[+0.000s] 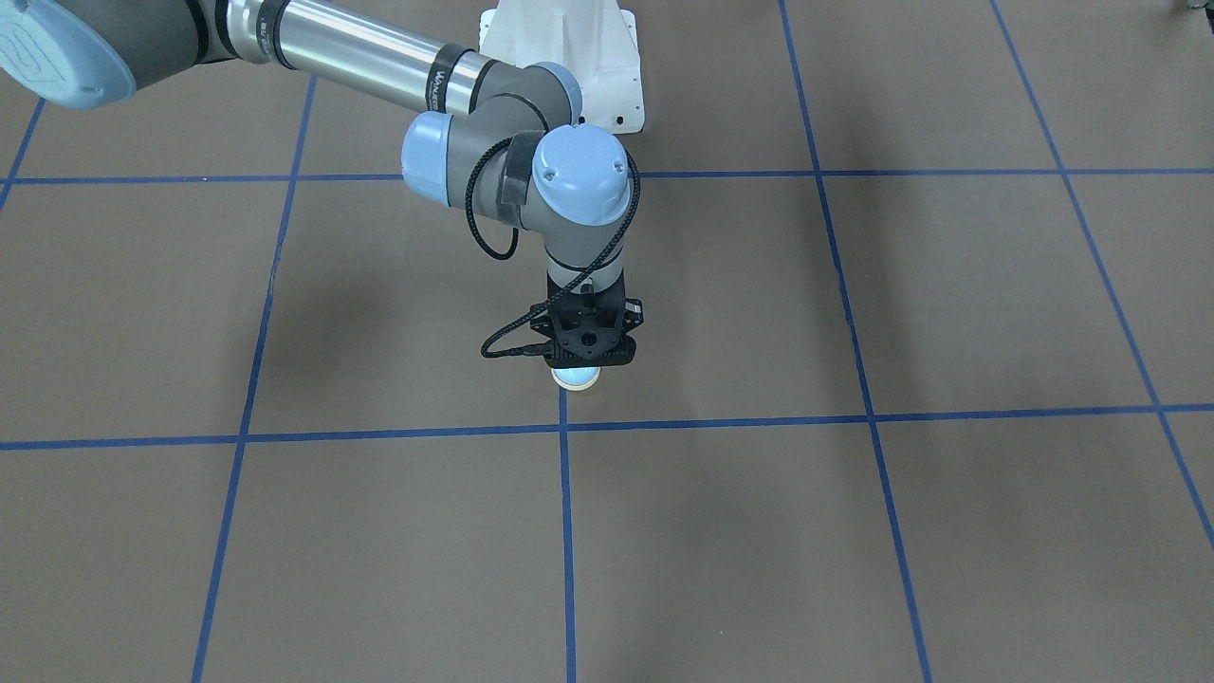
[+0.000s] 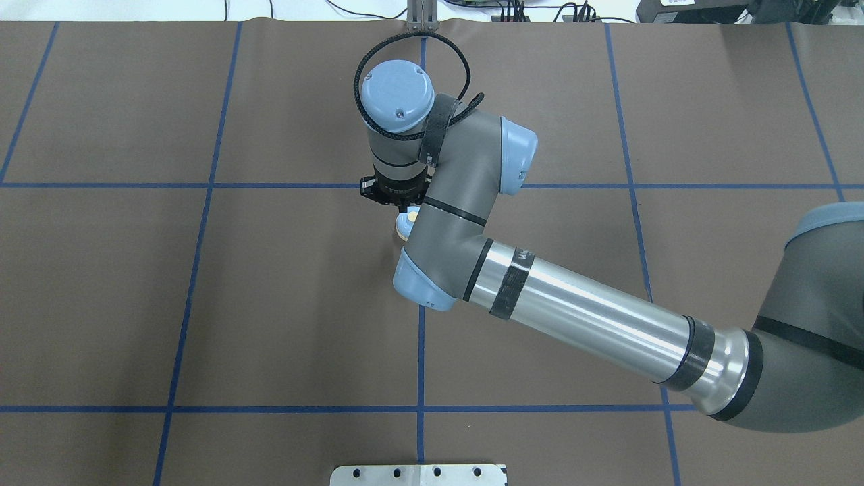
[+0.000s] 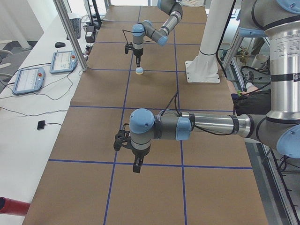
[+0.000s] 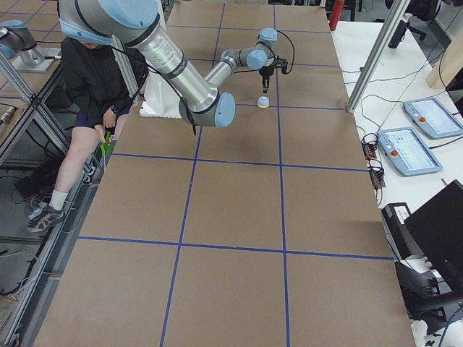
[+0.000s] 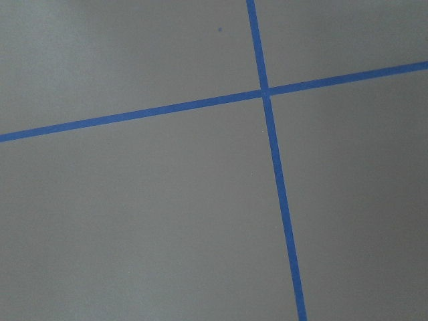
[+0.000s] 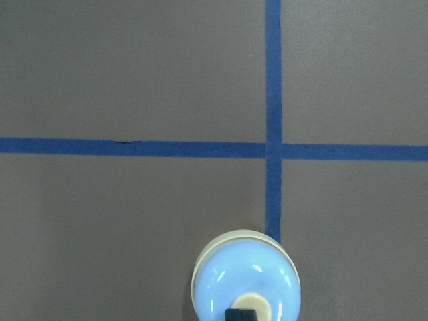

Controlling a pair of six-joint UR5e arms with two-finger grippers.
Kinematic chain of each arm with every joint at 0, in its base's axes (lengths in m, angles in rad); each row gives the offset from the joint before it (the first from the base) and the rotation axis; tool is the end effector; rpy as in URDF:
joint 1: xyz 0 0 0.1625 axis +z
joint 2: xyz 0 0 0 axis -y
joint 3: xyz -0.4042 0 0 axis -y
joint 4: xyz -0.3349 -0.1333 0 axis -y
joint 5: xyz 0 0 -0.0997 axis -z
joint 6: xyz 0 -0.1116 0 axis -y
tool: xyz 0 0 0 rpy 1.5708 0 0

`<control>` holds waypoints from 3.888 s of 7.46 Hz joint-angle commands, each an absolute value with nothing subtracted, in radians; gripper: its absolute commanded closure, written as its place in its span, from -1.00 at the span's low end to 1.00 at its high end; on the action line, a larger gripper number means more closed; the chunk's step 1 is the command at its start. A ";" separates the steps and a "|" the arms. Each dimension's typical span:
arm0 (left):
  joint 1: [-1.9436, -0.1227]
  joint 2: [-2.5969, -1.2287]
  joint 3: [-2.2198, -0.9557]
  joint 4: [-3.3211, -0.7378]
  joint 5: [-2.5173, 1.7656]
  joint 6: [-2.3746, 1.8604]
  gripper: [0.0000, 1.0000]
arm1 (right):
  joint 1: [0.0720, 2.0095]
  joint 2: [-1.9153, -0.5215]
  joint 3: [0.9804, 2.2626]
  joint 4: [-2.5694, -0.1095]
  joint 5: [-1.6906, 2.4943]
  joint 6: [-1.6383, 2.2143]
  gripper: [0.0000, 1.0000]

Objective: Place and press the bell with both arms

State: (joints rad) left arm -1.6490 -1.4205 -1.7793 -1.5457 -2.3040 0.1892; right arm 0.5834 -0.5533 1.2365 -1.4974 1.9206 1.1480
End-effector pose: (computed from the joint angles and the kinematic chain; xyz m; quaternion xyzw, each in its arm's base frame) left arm -0.0878 -0.3705 0.6222 0.0631 0.3531 0.0577 0.9317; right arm -0.5720 -0.4914 0.1713 0.0337 -0.3966 0.0093 0.9173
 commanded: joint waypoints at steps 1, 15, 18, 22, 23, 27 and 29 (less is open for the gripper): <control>-1.649 -1.420 -1.772 -1.546 -2.304 0.148 -1.00 | 0.624 -0.577 1.311 -1.499 1.936 1.144 -0.89; -1.629 -1.379 -1.881 -1.430 -2.344 0.150 -1.00 | 1.464 -1.464 1.787 -1.714 2.306 -0.038 -0.99; -1.632 -1.385 -1.882 -1.430 -2.349 0.138 -1.00 | 1.552 -1.651 1.822 -1.709 2.298 -0.080 -0.99; -1.632 -1.379 -1.893 -1.433 -2.345 0.147 -1.00 | 1.554 -1.687 1.864 -1.709 2.301 -0.067 -1.00; -1.632 -1.376 -1.897 -1.434 -2.344 0.147 -1.00 | 1.554 -1.686 1.865 -1.709 2.301 -0.066 -1.00; -1.634 -1.371 -1.910 -1.436 -2.342 0.144 -1.00 | 1.552 -1.680 1.868 -1.709 2.301 -0.063 -1.00; -1.640 -1.370 -1.910 -1.436 -2.341 0.144 -1.00 | 1.552 -1.680 1.867 -1.709 2.301 -0.063 -1.00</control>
State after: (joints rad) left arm -1.6361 -1.3700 -1.9093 -1.4358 -2.3421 0.1444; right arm 1.5525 -1.6800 1.8677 -1.7087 2.3018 -0.0628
